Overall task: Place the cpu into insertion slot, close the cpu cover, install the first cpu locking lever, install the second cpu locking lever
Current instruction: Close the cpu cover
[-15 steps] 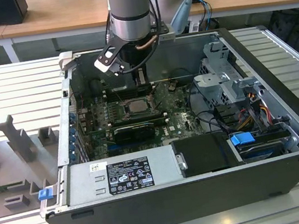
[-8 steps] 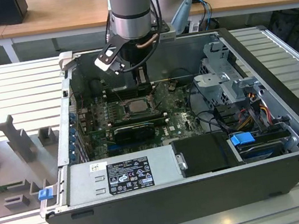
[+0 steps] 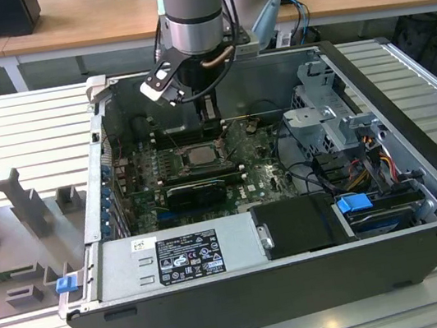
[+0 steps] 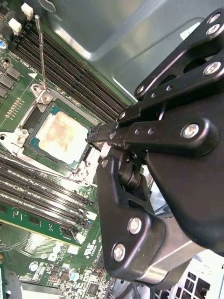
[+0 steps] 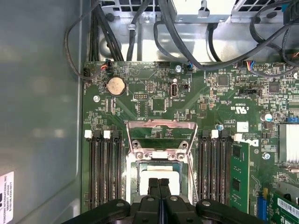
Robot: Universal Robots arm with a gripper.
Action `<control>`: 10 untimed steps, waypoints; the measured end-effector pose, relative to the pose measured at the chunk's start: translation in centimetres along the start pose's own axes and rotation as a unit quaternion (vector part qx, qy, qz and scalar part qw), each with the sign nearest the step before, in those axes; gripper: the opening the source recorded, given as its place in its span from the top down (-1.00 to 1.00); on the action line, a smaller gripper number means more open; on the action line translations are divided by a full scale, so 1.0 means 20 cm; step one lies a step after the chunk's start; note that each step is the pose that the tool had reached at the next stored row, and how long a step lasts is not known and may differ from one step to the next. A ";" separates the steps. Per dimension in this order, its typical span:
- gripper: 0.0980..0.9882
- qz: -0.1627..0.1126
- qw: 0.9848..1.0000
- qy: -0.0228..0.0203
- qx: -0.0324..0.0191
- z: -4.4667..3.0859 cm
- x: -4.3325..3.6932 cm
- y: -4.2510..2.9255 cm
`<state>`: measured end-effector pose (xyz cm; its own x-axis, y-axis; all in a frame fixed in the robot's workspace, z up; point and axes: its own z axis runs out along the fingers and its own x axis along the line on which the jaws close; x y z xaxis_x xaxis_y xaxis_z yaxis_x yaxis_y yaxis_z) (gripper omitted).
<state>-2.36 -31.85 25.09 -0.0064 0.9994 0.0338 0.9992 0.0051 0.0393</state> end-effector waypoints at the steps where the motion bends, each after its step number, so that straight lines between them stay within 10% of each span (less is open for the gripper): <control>1: 0.98 0.000 1.000 0.000 0.000 0.000 0.000 0.002; 10: 0.98 0.000 1.000 0.000 0.000 -0.050 0.001 0.023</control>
<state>-1.94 -31.85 26.10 -0.0065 0.9994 0.0335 0.9992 0.0051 0.0392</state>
